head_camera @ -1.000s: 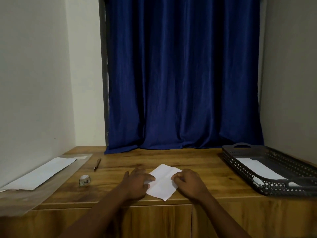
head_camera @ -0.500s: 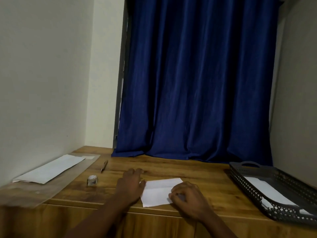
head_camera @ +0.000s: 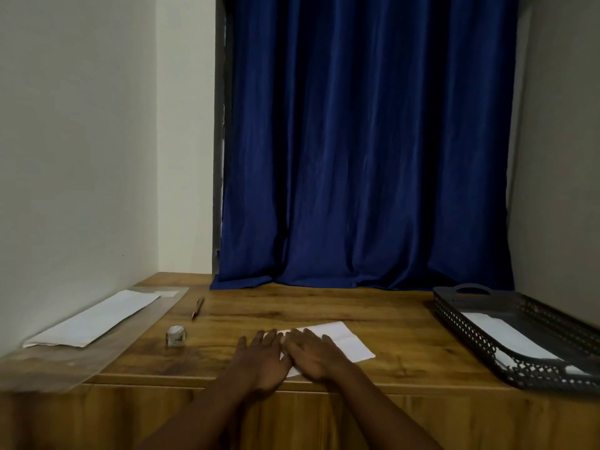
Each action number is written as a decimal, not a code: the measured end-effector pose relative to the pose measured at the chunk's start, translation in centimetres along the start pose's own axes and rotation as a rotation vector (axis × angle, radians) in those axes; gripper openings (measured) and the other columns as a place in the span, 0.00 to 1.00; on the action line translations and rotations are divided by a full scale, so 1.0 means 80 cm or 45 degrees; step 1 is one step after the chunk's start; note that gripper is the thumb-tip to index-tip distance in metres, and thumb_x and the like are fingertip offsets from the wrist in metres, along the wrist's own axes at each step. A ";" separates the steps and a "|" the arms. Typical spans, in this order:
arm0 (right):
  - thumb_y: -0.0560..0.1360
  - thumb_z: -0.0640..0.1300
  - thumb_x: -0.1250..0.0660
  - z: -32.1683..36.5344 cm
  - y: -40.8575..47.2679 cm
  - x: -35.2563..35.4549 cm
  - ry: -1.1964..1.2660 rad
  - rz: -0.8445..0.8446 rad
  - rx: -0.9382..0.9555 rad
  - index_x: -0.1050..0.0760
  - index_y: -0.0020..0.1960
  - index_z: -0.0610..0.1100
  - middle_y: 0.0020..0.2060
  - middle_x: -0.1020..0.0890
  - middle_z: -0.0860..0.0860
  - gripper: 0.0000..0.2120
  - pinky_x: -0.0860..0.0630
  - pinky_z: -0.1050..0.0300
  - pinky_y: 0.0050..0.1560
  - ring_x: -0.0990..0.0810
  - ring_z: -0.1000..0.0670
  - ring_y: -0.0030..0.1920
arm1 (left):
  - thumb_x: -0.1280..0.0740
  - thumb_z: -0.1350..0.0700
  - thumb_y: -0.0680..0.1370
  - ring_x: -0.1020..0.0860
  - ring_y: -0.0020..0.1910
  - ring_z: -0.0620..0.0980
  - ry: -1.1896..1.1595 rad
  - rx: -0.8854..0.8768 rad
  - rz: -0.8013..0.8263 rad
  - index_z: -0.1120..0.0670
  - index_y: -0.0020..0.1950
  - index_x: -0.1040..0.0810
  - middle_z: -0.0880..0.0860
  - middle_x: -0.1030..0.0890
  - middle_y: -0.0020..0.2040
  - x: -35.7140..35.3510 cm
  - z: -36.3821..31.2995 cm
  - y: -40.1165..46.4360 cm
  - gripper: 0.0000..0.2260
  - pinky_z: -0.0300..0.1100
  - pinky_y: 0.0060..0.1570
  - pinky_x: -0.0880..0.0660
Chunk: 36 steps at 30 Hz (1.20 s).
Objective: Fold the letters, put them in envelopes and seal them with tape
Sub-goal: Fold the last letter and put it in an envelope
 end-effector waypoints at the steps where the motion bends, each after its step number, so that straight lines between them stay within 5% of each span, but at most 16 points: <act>1: 0.84 0.63 0.60 -0.015 0.002 0.001 -0.016 0.017 -0.028 0.47 0.83 0.56 0.83 0.48 0.52 0.29 0.56 0.39 0.79 0.52 0.48 0.83 | 0.57 0.35 0.84 0.55 0.84 0.53 -0.007 0.002 0.004 0.49 0.85 0.54 0.50 0.54 0.85 0.000 0.000 -0.001 0.33 0.62 0.79 0.58; 9: 0.82 0.68 0.57 -0.169 -0.017 0.026 -0.113 -0.052 -0.366 0.51 0.83 0.56 0.83 0.52 0.52 0.33 0.56 0.39 0.79 0.54 0.46 0.83 | 0.55 0.31 0.82 0.54 0.84 0.54 -0.039 -0.005 0.028 0.48 0.85 0.53 0.49 0.53 0.85 0.007 -0.005 -0.006 0.35 0.63 0.79 0.58; 21: 0.84 0.63 0.53 -0.055 -0.006 0.017 -0.048 -0.057 -0.128 0.40 0.81 0.54 0.82 0.40 0.49 0.29 0.47 0.38 0.77 0.42 0.44 0.80 | 0.46 0.37 0.84 0.48 0.82 0.47 -0.634 -0.038 -0.297 0.40 0.83 0.47 0.44 0.46 0.84 0.032 0.006 -0.021 0.28 0.58 0.80 0.56; 27: 0.85 0.52 0.49 -0.002 -0.001 0.038 0.121 -0.331 -0.038 0.34 0.78 0.48 0.77 0.31 0.48 0.23 0.40 0.46 0.76 0.33 0.46 0.76 | 0.50 0.40 0.86 0.53 0.83 0.50 -0.334 -0.080 -0.133 0.47 0.85 0.49 0.48 0.48 0.85 0.018 0.003 -0.013 0.28 0.60 0.79 0.58; 31: 0.86 0.54 0.56 0.015 0.006 -0.001 -0.036 -0.075 0.103 0.41 0.81 0.47 0.82 0.40 0.49 0.26 0.47 0.39 0.78 0.44 0.44 0.81 | 0.56 0.40 0.85 0.54 0.84 0.52 -0.079 -0.105 -0.038 0.46 0.84 0.54 0.49 0.51 0.85 0.006 -0.008 -0.011 0.28 0.64 0.78 0.59; 36: 0.84 0.64 0.58 -0.036 0.009 -0.002 -0.080 0.012 -0.061 0.50 0.84 0.52 0.83 0.49 0.52 0.31 0.55 0.38 0.79 0.53 0.48 0.83 | 0.57 0.40 0.86 0.56 0.84 0.51 -0.031 -0.064 0.005 0.49 0.85 0.54 0.49 0.55 0.85 0.004 -0.006 -0.013 0.28 0.62 0.79 0.60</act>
Point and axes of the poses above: each hand's wrist, its own y-axis towards the middle knuckle, its own x-axis out of the back of the hand, z = x × y, the point moved 9 cm from there along y, towards the middle knuckle
